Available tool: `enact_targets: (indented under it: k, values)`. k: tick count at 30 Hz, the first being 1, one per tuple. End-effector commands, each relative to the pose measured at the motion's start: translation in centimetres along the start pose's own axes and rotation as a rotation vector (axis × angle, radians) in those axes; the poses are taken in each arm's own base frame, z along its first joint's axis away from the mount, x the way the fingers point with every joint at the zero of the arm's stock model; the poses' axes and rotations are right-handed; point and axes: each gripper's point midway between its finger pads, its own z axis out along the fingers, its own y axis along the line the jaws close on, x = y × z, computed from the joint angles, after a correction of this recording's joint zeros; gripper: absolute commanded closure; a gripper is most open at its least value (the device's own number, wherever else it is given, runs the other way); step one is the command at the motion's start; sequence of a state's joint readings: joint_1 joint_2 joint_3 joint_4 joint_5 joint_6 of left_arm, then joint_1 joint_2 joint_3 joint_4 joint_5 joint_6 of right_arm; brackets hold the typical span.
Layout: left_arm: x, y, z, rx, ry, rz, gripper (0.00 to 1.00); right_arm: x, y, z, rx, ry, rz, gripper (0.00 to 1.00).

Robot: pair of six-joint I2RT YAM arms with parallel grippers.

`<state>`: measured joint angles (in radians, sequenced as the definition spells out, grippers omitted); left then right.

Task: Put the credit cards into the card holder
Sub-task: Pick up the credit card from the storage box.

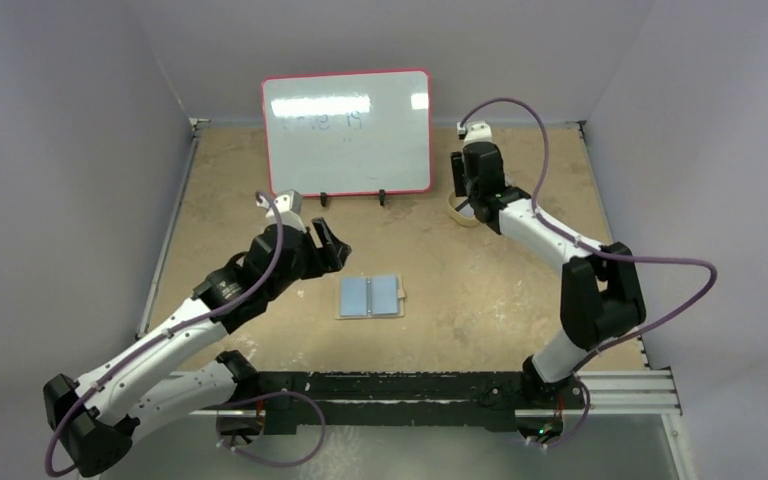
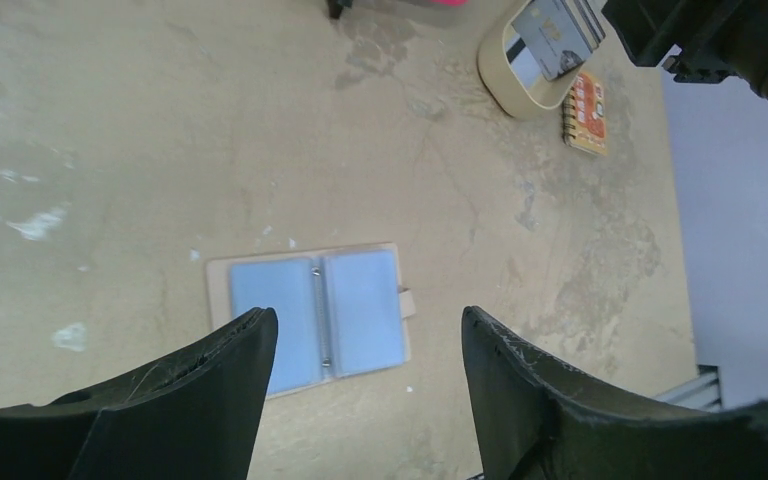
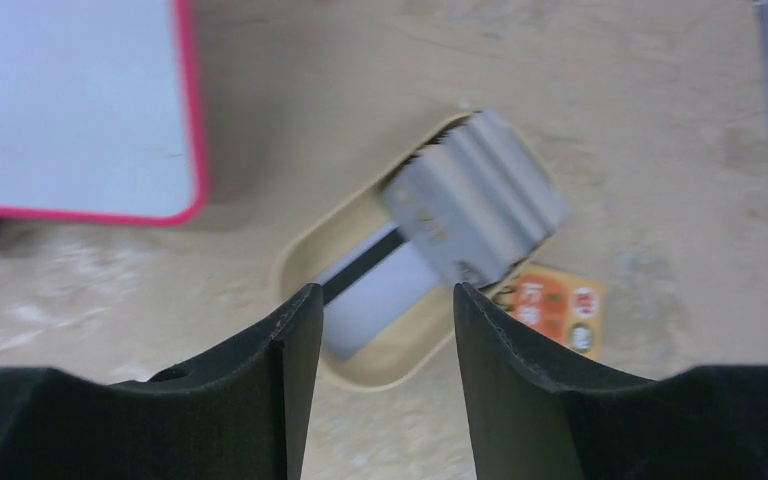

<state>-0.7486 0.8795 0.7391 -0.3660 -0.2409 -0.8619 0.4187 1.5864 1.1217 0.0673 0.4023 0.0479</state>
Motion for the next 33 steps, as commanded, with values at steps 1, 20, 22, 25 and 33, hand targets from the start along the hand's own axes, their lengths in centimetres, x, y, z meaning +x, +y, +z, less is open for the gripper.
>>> enact_targets:
  k: [1,20,22,25,33]
  values:
    - [-2.6,2.7,-3.5,-0.161,-0.021,0.198,0.32,-1.9,-4.5,2.3,0.137,-0.012,-0.170,0.46]
    - [-5.8,4.5,-7.0,-0.178,-0.202,0.263,0.29,1.7,-8.8,10.5,0.082,0.222,-0.334,0.44]
    - [-6.0,4.5,-7.3,-0.175,-0.215,0.261,0.29,1.8,-8.7,10.5,0.072,0.226,-0.336,0.44]
    - [-6.1,4.6,-7.4,-0.180,-0.221,0.260,0.28,1.5,-8.8,10.2,0.072,0.226,-0.335,0.44]
    - [-6.0,4.7,-7.5,-0.181,-0.224,0.249,0.28,-0.4,-9.0,8.6,0.069,0.220,-0.330,0.44]
